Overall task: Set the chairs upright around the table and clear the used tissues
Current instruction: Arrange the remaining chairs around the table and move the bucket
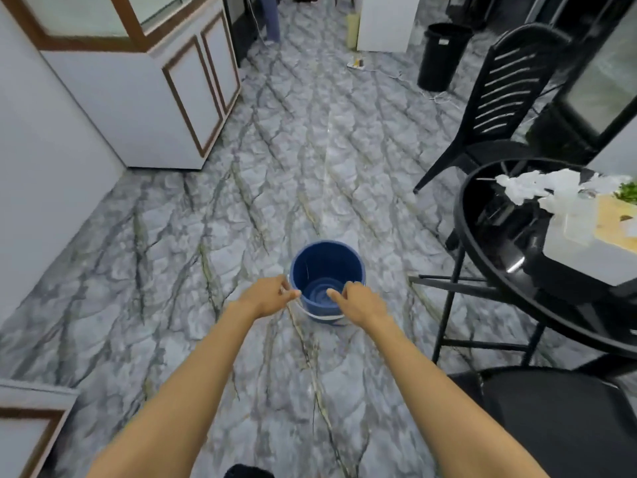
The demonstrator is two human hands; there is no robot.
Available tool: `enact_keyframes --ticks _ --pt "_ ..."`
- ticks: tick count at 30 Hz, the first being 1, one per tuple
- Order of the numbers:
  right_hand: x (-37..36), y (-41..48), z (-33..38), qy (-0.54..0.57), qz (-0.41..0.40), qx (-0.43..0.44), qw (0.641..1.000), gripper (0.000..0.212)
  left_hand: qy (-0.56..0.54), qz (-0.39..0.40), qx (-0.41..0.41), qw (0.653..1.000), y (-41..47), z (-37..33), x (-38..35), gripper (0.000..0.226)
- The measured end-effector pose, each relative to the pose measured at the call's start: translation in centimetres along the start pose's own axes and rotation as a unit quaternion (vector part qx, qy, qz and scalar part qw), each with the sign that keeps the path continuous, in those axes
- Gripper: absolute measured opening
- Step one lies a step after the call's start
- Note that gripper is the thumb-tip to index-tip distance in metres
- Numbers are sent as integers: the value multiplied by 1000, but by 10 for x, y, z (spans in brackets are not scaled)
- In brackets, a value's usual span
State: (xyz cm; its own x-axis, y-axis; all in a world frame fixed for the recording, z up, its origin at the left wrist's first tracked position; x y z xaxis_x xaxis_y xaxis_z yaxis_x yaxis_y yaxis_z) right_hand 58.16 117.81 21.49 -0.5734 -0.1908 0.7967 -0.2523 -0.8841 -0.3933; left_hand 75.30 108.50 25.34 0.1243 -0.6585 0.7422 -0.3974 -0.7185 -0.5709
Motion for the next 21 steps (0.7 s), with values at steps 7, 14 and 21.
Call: enact_keyframes --ticks 7,14,21 --pt "34 130 50 62 -66 -68 994 50 66 23 -64 996 144 20 113 48" --pt "76 242 97 113 -90 -152 978 44 157 92 -143 973 280 4 213 49" --pt "123 351 87 125 -149 -225 955 60 223 127 -231 938 413 -56 269 52"
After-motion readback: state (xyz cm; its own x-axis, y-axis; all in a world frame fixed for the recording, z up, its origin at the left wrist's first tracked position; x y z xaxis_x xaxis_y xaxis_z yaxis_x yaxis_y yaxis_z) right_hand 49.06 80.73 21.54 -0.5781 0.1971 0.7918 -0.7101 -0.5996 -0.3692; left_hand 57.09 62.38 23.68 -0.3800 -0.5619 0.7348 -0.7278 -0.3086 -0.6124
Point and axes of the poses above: each hand's wrist, its own y-axis towards the middle knuckle, its own x-axis out of the back of the hand, z = x × y, the point moved 1 cm from there along y, towards the middle knuckle, and after that the axes turned 6 degrees about x, right-handed, at the moved point
